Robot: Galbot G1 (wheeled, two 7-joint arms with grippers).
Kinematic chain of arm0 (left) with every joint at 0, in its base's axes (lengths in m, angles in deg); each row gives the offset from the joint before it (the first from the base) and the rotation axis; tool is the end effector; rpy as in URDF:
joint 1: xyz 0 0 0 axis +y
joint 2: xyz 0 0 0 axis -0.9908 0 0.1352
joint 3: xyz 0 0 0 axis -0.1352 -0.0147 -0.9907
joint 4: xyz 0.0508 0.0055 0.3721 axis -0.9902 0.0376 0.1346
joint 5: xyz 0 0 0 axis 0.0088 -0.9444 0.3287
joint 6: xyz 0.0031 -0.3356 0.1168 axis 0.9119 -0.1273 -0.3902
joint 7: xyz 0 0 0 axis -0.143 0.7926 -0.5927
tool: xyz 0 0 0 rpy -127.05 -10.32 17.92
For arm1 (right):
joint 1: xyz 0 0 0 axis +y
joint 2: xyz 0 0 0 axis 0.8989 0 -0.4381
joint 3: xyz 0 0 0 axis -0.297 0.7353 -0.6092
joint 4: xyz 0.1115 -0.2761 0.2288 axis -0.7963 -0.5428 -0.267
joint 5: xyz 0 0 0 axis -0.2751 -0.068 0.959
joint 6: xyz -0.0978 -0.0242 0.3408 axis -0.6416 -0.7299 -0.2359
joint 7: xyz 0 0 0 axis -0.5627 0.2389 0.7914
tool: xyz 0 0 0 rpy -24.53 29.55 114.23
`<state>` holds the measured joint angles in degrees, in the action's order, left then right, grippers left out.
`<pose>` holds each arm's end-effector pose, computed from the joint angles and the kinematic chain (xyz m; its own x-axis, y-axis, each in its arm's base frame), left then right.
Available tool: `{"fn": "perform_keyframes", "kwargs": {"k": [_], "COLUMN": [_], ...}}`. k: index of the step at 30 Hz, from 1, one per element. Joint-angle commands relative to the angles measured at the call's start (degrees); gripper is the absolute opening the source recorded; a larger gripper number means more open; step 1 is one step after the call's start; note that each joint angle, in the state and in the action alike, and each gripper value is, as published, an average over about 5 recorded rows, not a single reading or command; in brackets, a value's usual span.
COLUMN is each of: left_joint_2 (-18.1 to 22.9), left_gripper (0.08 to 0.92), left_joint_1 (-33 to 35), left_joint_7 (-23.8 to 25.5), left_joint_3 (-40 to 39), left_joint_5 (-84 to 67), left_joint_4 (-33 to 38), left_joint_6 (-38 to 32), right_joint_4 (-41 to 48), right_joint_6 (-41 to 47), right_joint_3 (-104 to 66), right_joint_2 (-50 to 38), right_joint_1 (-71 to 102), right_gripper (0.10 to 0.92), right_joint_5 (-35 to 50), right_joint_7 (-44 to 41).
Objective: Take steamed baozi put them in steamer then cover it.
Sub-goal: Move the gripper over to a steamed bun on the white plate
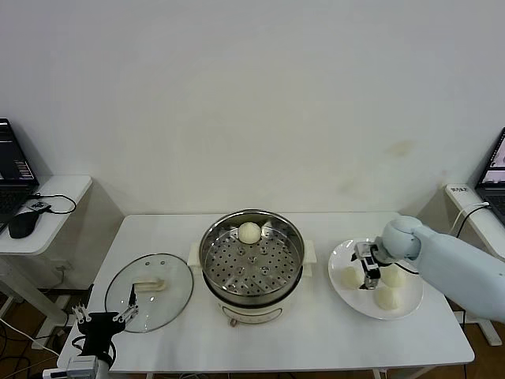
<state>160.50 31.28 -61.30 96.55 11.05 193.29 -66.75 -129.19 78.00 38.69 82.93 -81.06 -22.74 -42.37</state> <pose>0.1285 0.1041 -0.3169 -0.9738 -0.1934 0.1196 -0.1519 0.9448 0.2904 0.5091 -0.1548 -0.2517 -0.2317 -0.0927 0.9684 -0.9658 -0.0971 -0.2404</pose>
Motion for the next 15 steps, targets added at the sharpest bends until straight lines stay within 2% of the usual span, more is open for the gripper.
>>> {"fn": "perform_keyframes", "kwargs": {"k": [1,10,15], "left_joint_2": [0.0,0.3,0.3], "left_gripper": [0.823,0.823,0.823], "left_joint_1": [-0.1,-0.2,0.0], "left_joint_7": [0.0,-0.1,-0.1], "left_joint_3": [0.0,-0.2,-0.1], "left_joint_5": [0.0,0.0,0.0], "left_joint_4": [-0.2,-0.4,0.0], "left_joint_6": [0.0,0.0,0.0], "right_joint_4": [3.4,2.9,2.1], "right_joint_6": [0.1,0.1,0.1], "right_joint_3": [-1.1,-1.3,-1.4], "right_joint_2": [4.4,3.5,2.2], "right_joint_1": [1.7,1.7,-0.1], "right_gripper": [0.798,0.622,0.596], "right_joint_5": [-0.9,-1.3,-0.6], "right_joint_7": [0.2,-0.6,-1.7]}}
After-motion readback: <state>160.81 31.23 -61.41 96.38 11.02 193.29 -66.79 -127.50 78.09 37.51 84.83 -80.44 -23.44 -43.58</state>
